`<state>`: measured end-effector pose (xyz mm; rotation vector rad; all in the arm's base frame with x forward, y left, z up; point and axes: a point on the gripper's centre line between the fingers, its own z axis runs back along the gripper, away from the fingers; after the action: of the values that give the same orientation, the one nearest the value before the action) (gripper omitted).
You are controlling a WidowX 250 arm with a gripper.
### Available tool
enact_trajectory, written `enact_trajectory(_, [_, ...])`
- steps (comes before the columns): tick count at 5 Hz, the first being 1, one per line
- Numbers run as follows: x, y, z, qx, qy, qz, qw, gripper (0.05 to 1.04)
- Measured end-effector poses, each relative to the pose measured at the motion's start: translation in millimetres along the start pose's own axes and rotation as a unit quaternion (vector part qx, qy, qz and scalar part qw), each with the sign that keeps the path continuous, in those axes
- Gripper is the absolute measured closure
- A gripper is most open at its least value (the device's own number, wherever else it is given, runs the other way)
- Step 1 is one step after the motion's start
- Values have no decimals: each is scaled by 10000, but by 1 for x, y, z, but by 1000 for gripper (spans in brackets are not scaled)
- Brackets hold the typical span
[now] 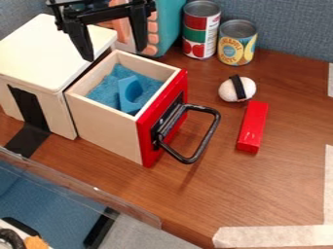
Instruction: Close the drawer
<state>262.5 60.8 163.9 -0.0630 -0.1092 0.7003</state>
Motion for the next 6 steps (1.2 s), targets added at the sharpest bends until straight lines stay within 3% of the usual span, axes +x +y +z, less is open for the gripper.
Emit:
enact_trajectory(1, [-2, 0, -7, 55, 119, -32, 9999, 82])
enact_trajectory(2, [-11, -19, -17, 173, 308, -1019, 9942, 82])
enact_trajectory(3, [-14, -38, -18, 218, 345, -1876, 9814, 82])
enact_trajectory(4, [-19, -55, -12, 403, 232, -2705, 9616, 82])
enact_trajectory(6, [-30, -82, -21, 470, 238, -4241, 9041, 82])
